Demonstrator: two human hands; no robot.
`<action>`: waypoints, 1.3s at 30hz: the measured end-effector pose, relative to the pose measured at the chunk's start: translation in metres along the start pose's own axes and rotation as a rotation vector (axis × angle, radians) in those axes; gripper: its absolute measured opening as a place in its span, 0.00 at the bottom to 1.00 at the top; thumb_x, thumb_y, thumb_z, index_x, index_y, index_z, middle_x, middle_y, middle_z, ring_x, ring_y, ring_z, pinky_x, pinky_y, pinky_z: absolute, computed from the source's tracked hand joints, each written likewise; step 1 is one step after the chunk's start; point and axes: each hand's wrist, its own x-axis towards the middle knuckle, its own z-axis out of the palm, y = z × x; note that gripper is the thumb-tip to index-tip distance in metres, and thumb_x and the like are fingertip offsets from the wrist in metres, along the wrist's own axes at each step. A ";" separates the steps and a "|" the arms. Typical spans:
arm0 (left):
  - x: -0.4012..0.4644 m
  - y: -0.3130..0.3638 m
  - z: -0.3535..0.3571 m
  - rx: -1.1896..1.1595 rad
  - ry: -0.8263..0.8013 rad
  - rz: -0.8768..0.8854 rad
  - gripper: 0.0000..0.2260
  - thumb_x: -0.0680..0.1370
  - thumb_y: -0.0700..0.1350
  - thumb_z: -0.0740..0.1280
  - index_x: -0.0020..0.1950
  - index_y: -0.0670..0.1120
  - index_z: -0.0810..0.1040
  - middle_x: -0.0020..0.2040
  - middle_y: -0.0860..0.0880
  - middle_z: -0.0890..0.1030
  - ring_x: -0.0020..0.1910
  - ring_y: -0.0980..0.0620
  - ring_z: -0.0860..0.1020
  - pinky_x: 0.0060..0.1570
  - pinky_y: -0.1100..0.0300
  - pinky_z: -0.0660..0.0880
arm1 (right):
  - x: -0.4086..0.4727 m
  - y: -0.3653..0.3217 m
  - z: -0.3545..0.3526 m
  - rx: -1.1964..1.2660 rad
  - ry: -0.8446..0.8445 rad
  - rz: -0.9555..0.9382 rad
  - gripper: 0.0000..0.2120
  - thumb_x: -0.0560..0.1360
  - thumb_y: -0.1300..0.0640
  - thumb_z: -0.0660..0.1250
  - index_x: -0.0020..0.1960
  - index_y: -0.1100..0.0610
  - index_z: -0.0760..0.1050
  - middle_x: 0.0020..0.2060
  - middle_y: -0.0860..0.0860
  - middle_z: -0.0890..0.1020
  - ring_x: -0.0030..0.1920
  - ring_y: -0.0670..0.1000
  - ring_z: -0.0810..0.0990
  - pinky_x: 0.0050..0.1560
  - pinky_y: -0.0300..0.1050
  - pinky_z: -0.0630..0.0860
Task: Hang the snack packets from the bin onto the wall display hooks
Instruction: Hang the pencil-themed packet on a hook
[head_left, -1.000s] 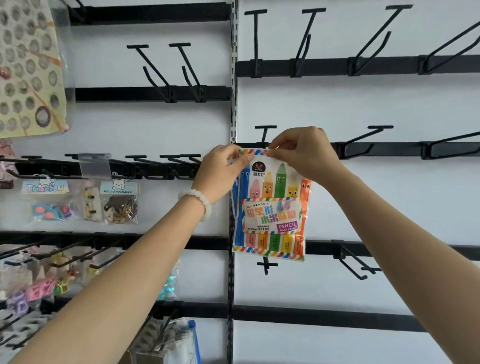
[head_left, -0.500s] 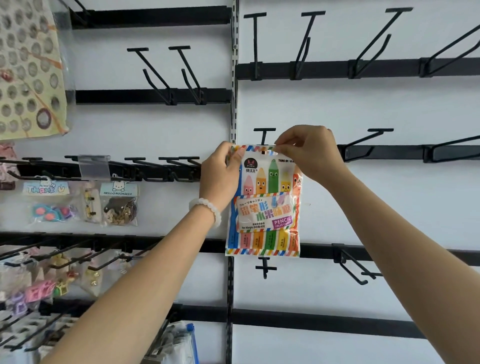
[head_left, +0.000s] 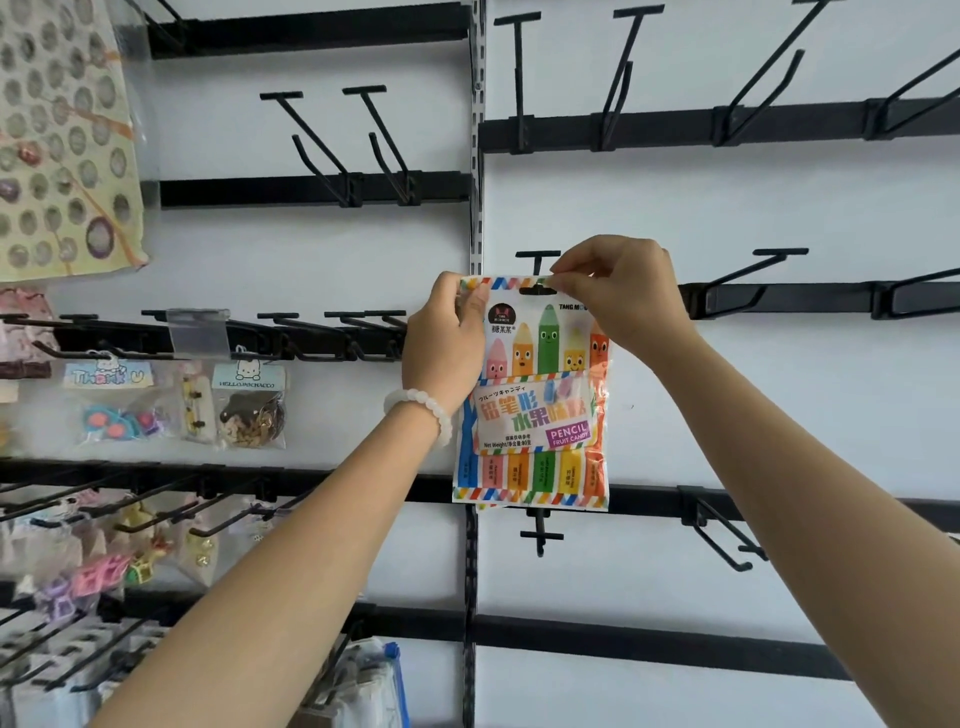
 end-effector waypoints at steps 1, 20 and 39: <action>0.000 -0.001 0.000 0.001 -0.007 -0.020 0.09 0.80 0.49 0.58 0.43 0.47 0.66 0.34 0.55 0.74 0.32 0.58 0.76 0.24 0.69 0.69 | 0.000 0.001 0.001 -0.016 -0.012 0.001 0.05 0.71 0.57 0.70 0.39 0.49 0.77 0.36 0.43 0.80 0.44 0.48 0.79 0.47 0.49 0.78; 0.002 -0.019 0.017 -0.065 -0.146 -0.371 0.14 0.78 0.50 0.63 0.55 0.45 0.62 0.47 0.50 0.76 0.40 0.52 0.78 0.39 0.55 0.78 | 0.003 0.036 0.025 -0.216 0.069 0.057 0.08 0.70 0.49 0.71 0.44 0.53 0.80 0.43 0.50 0.81 0.46 0.49 0.78 0.39 0.45 0.74; 0.012 -0.031 0.028 -0.040 -0.211 -0.278 0.11 0.80 0.45 0.59 0.62 0.44 0.68 0.56 0.46 0.78 0.47 0.52 0.78 0.35 0.67 0.73 | -0.001 0.050 0.031 -0.175 0.010 0.155 0.11 0.76 0.51 0.64 0.51 0.56 0.79 0.49 0.50 0.81 0.45 0.47 0.77 0.38 0.39 0.73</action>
